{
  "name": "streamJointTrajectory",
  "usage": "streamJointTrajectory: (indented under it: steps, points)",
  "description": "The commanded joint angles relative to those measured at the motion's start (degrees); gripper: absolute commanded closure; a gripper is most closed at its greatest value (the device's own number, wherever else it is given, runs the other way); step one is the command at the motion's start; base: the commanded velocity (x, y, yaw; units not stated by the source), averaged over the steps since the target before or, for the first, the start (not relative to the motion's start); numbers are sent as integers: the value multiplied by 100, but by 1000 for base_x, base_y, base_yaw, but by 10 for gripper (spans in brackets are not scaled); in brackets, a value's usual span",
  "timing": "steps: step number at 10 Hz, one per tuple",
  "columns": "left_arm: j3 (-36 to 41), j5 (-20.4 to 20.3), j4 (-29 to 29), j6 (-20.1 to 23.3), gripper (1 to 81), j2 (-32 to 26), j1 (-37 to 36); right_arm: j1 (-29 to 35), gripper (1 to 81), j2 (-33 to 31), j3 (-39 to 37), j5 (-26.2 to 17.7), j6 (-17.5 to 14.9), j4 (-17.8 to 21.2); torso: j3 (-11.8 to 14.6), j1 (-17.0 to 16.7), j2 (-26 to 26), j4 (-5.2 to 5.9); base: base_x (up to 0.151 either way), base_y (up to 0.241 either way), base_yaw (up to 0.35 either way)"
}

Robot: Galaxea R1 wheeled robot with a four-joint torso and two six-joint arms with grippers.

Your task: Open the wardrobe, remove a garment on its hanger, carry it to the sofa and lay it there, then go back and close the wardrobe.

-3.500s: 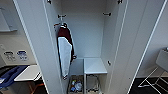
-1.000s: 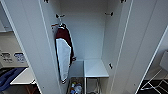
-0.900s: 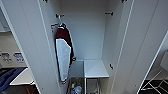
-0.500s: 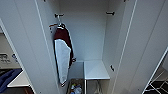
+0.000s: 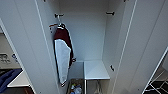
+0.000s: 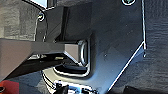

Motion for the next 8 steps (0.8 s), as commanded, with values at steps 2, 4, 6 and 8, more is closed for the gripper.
streamJointTrajectory:
  steps: [2,4,6,8]
  points:
    - [1293,290,-6,-32,10,-1254,-332,484,10,-989,1133,-264,36,10,0,0,0,0,0,0,0]
    - [2354,290,-58,-58,10,-2254,-542,773,10,-1883,2185,-159,53,19,0,0,0,0,0,0,0]
    - [2893,105,-173,-120,10,-2889,-762,1116,10,-2545,2733,-88,203,80,0,0,0,2,0,0,0]
    - [3491,-27,-252,-340,10,-3671,-1034,1469,10,-3245,3057,131,588,133,0,2,0,2,0,0,0]
